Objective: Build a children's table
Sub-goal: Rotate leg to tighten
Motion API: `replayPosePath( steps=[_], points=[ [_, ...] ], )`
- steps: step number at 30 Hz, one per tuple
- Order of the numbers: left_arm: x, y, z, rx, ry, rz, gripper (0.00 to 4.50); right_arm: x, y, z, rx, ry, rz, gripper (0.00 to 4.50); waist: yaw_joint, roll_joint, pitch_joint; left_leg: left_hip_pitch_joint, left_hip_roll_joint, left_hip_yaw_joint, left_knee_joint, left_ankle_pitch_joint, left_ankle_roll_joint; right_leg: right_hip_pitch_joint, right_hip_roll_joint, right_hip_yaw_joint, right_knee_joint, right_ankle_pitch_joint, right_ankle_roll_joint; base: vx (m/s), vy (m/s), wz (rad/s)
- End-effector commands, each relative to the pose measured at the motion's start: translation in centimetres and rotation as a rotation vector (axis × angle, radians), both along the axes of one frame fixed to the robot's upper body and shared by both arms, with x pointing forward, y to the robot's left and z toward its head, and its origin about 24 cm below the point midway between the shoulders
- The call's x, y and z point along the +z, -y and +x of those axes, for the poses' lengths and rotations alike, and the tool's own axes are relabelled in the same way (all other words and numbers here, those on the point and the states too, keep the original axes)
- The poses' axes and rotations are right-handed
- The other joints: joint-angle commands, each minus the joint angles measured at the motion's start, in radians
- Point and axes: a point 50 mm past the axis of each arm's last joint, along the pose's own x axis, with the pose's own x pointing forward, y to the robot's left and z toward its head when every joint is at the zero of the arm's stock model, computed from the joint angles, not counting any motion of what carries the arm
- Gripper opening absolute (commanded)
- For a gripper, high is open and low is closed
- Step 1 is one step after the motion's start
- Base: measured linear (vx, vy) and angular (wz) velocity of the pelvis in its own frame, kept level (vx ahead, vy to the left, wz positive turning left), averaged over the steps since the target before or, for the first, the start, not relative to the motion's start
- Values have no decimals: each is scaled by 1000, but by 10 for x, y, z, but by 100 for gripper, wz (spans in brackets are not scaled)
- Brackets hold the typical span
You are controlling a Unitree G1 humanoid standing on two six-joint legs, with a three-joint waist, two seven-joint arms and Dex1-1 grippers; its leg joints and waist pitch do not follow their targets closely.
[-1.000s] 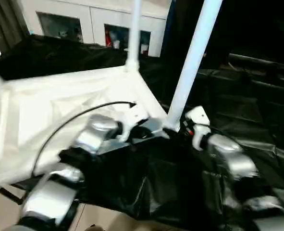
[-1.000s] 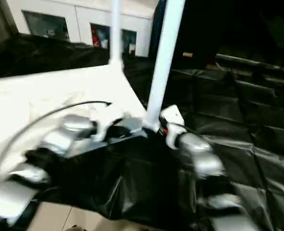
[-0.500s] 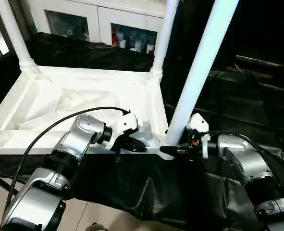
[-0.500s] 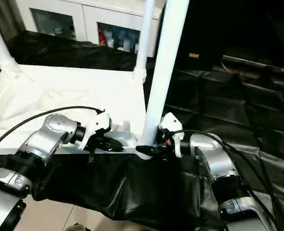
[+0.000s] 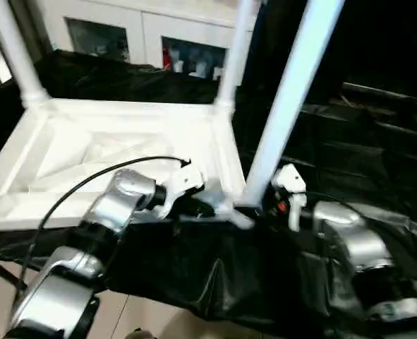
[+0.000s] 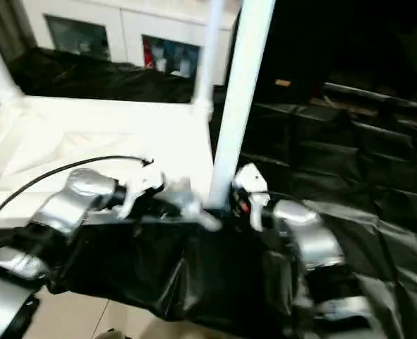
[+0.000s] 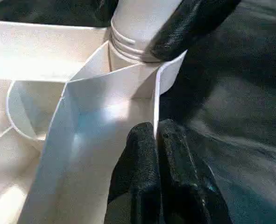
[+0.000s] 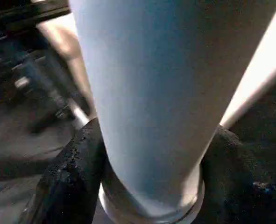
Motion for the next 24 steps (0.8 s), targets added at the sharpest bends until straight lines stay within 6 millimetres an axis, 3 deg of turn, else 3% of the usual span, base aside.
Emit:
replayPosePath(
  steps=[1, 3, 5, 6, 7, 13, 16, 17, 23, 24],
  points=[
    [-9, 8, 5, 111, 13, 29, 0, -21, -1, 0, -143, -83, -51, 259, -2, 7, -44, 5, 6, 0, -72, -336, -19, 37, -45, 34, -86, -379, -153, 0, 0, 0],
    [-9, 18, 11, 187, 32, 22, 0, -28, -6, 4, -297, -119, -24, 259, -4, 9, -42, 13, 4, -1, -71, -365, -29, 25, -44, 34, -95, -439, -128, 0, 0, 0],
    [-9, 31, 14, 240, 42, 9, 0, -34, -11, 7, -441, -159, -4, 259, -5, 8, -42, 9, 2, -4, -73, -370, -34, 26, -45, 32, -98, -469, -113, 0, 0, 0],
    [-10, 38, 14, 255, 44, 5, 0, -37, -17, 8, -495, -176, 5, 259, -5, 18, -43, 11, 2, -7, -74, -377, -36, 26, -45, 30, -100, -469, -108, 0, 0, 0],
    [-11, 46, 13, 260, 46, 2, 0, -39, -24, 9, -535, -188, 13, 259, -8, 15, -44, 9, 2, -6, -75, -378, -36, 26, -43, 30, -102, -457, -107, 0, 0, 0],
    [-13, 69, 8, 234, 47, -18, 0, -39, -51, 12, -583, -180, 26, 259, -15, 13, -42, 11, -1, -8, -77, -436, -30, 18, -40, 28, -109, -463, -93, 0, 0, 0],
    [-13, 65, 8, 215, 45, -19, 0, -33, -51, 15, -571, -150, 38, 294, -18, 12, -41, 10, -1, -10, -78, -450, -22, 18, -41, 26, -112, -488, -83, 0, 0, 0],
    [-13, 62, 9, 210, 43, -18, 0, -31, -49, 17, -565, -131, 32, 331, -19, 11, -42, 9, -1, -11, -78, -451, -21, 18, -41, 26, -112, -489, -83, 0, 0, 0],
    [-12, 40, 9, 164, 18, -4, 0, -11, -30, 25, -424, -35, 42, 335, -21, 7, -44, 0, 0, -8, -78, -404, -3, 26, -43, 30, -105, -430, -104, 0, 0, 0],
    [-12, 40, 9, 163, 17, -4, 0, -11, -29, 25, -423, -34, 41, 335, -23, 7, -45, -7, 1, -7, -79, -372, 3, 33, -43, 32, -99, -391, -114, 0, 0, 0]
  ],
)
